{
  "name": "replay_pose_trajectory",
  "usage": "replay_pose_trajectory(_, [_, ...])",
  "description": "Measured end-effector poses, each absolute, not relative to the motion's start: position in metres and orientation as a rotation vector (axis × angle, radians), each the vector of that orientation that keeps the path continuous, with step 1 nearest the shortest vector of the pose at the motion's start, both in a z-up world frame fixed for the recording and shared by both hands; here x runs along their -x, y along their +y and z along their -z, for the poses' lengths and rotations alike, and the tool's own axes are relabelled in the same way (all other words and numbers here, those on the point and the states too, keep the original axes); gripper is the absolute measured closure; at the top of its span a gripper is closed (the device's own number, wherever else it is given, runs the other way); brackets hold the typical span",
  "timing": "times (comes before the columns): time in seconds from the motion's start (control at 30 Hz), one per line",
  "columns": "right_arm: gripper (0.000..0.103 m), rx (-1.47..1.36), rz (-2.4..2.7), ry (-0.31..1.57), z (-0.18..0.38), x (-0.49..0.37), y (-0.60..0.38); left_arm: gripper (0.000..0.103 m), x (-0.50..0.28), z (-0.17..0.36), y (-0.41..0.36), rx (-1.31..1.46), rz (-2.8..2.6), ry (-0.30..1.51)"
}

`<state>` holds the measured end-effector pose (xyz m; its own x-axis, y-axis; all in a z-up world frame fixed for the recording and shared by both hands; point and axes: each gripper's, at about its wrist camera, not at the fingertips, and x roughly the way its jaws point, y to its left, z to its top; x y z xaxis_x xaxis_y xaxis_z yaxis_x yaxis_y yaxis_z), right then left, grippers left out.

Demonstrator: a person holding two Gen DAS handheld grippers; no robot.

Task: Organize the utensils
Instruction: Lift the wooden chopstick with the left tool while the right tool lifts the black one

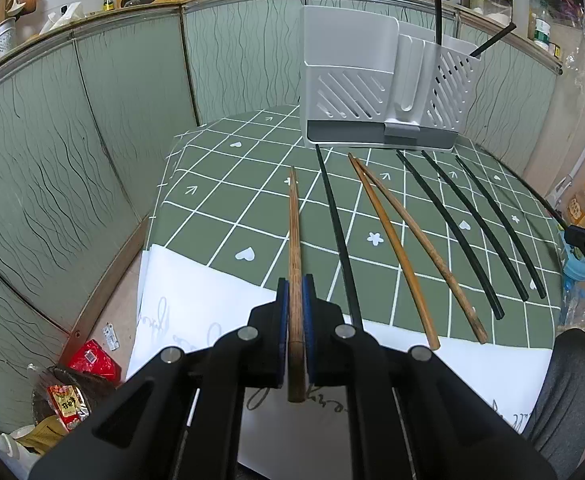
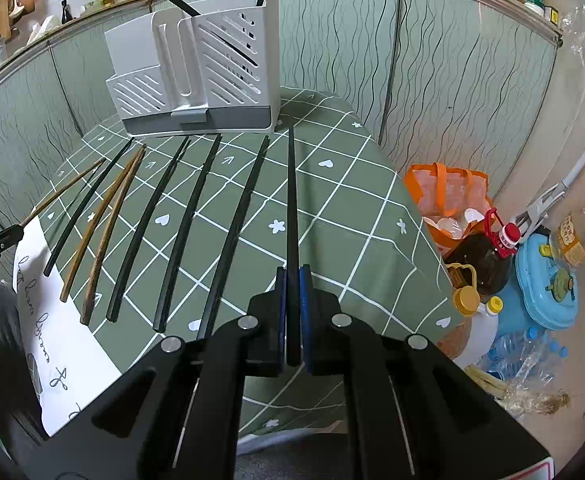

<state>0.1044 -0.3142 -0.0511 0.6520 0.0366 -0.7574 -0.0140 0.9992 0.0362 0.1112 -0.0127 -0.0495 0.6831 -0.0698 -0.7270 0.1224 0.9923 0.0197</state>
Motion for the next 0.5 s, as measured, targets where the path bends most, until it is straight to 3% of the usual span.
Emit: replay_pose_trajectory(0.5, [0.097, -0.028, -0.031, 0.823, 0.028, -0.101, -0.315, 0.095, -0.111, 0.037, -0.011, -0.068, 0.120, 0.796])
